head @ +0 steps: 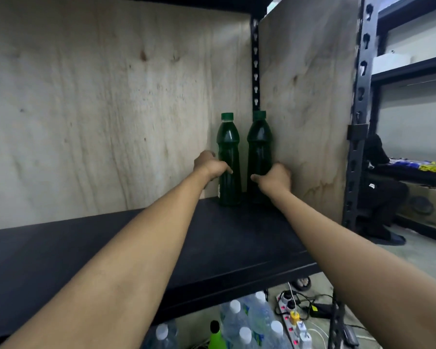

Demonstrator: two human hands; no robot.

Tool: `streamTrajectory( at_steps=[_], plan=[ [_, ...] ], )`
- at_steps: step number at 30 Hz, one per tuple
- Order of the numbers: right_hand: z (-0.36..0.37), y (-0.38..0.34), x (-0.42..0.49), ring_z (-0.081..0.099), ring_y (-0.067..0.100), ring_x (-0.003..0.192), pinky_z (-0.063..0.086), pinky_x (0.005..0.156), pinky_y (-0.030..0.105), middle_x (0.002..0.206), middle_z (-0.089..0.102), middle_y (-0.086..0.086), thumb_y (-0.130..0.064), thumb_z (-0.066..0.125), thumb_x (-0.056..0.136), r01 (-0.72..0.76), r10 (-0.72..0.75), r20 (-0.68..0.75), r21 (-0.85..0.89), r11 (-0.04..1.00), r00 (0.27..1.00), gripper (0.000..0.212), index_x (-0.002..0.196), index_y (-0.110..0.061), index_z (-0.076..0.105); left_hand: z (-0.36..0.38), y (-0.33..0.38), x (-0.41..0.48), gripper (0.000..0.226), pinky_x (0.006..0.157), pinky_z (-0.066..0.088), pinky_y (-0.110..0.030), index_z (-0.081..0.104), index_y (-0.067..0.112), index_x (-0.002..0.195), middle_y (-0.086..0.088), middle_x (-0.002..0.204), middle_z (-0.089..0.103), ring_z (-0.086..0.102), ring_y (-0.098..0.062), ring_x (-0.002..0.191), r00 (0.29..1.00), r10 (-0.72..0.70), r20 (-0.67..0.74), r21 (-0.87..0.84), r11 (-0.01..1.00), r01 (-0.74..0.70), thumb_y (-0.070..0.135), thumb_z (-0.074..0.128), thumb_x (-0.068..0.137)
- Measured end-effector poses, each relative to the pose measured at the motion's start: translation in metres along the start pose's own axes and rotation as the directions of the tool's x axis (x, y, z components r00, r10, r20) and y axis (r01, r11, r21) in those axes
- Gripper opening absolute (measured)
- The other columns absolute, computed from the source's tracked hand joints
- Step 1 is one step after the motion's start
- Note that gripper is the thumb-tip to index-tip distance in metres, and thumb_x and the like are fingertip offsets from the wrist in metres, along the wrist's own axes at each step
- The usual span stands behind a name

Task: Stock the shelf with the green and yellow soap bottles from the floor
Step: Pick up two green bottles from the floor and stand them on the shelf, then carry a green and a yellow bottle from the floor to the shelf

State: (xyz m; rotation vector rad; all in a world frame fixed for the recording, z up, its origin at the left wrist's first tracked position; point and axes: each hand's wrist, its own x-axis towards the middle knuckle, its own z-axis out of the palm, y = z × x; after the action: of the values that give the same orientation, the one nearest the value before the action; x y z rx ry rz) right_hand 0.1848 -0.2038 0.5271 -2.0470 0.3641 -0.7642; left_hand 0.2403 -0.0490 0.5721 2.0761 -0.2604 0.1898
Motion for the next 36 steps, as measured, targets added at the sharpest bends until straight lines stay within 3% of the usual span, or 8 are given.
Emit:
streamTrajectory(
  at_steps=[8,13,18,24,28,30,33,36],
  plan=[
    [-0.075,0.042,-0.228,0.064,0.000,0.088,0.051,0.081,0.018,0.104,0.065,-0.012,-0.028,0.077,0.078,0.276,-0.280,0.008,0.134,0.952,0.960,0.040,0.117,-0.034,0.067,-0.059,-0.056,-0.260,0.042,0.075,0.055,-0.020,0.069,0.038,0.113,0.006,0.108,0.075,0.071,-0.008,0.098,0.950,0.311,0.020,-0.467,0.843,-0.266,0.015,0.079,0.080],
    [-0.060,0.151,-0.378,0.068,0.013,0.084,0.055,0.080,0.030,0.099,0.070,-0.003,-0.014,0.079,0.074,0.125,-0.118,0.299,-0.005,0.992,0.947,0.033,0.105,-0.024,0.073,-0.032,-0.160,-0.412,0.029,0.064,0.055,-0.018,0.072,0.025,0.107,0.000,0.090,0.075,0.071,-0.010,0.078,0.991,0.025,0.129,-0.513,0.857,0.046,0.007,0.073,0.084],
    [-0.025,0.269,-0.433,0.068,0.021,0.098,0.047,0.081,0.026,0.102,0.073,0.002,-0.018,0.076,0.075,-0.047,0.406,0.617,-0.514,0.857,0.674,0.035,0.110,-0.021,0.071,0.054,-0.300,-0.476,0.029,0.062,0.046,-0.020,0.069,0.006,0.111,0.000,0.076,0.065,0.056,-0.006,0.064,0.796,-0.472,0.378,-0.145,0.819,0.555,-0.007,0.067,0.085],
    [0.012,0.368,-0.454,0.050,0.031,0.128,0.045,0.100,0.034,0.141,0.049,0.012,-0.009,0.060,0.081,0.082,0.613,0.579,-0.759,0.645,0.537,0.057,0.136,-0.024,0.051,0.140,-0.404,-0.514,0.021,0.083,0.047,-0.024,0.066,0.019,0.104,-0.005,0.113,0.073,0.066,-0.020,0.107,0.609,-0.672,0.421,0.474,0.736,0.485,0.015,0.067,0.084],
    [0.041,0.416,-0.463,0.031,0.039,0.139,0.037,0.107,0.049,0.151,0.031,0.014,-0.008,0.059,0.085,0.342,0.637,0.618,-0.786,0.515,0.461,0.068,0.146,-0.025,0.034,0.173,-0.447,-0.533,0.031,0.076,0.051,-0.034,0.070,0.010,0.111,-0.014,0.111,0.071,0.067,-0.030,0.102,0.379,-0.872,0.310,0.453,0.486,0.748,0.025,0.070,0.084],
    [0.051,0.435,-0.466,0.020,0.043,0.144,0.029,0.112,0.052,0.154,0.026,0.016,-0.008,0.061,0.085,0.466,0.621,0.655,-0.750,0.469,0.430,0.072,0.148,-0.024,0.030,0.184,-0.459,-0.545,0.036,0.063,0.047,-0.036,0.068,-0.003,0.112,-0.020,0.099,0.065,0.061,-0.032,0.083,0.081,-0.955,0.284,0.007,0.087,0.996,0.024,0.069,0.088],
    [0.062,0.460,-0.471,0.005,0.045,0.148,0.018,0.117,0.055,0.159,0.016,0.018,-0.009,0.062,0.088,0.591,0.622,0.683,-0.698,0.403,0.383,0.075,0.151,-0.025,0.025,0.198,-0.467,-0.553,0.046,0.075,0.047,-0.041,0.055,0.000,0.103,-0.019,0.102,0.053,0.055,-0.036,0.092,-0.287,-0.842,0.457,-0.419,-0.489,0.765,0.039,0.071,0.086],
    [0.071,0.480,-0.472,0.001,0.044,0.149,0.012,0.120,0.055,0.161,0.011,0.018,-0.010,0.063,0.089,0.673,0.604,0.716,-0.641,0.369,0.351,0.079,0.153,-0.026,0.020,0.205,-0.481,-0.546,0.063,0.097,0.047,-0.041,0.046,0.005,0.125,-0.021,0.122,0.045,0.049,-0.035,0.120,-0.343,-0.814,0.469,-0.606,-0.579,0.545,0.043,0.074,0.083]
  ],
)
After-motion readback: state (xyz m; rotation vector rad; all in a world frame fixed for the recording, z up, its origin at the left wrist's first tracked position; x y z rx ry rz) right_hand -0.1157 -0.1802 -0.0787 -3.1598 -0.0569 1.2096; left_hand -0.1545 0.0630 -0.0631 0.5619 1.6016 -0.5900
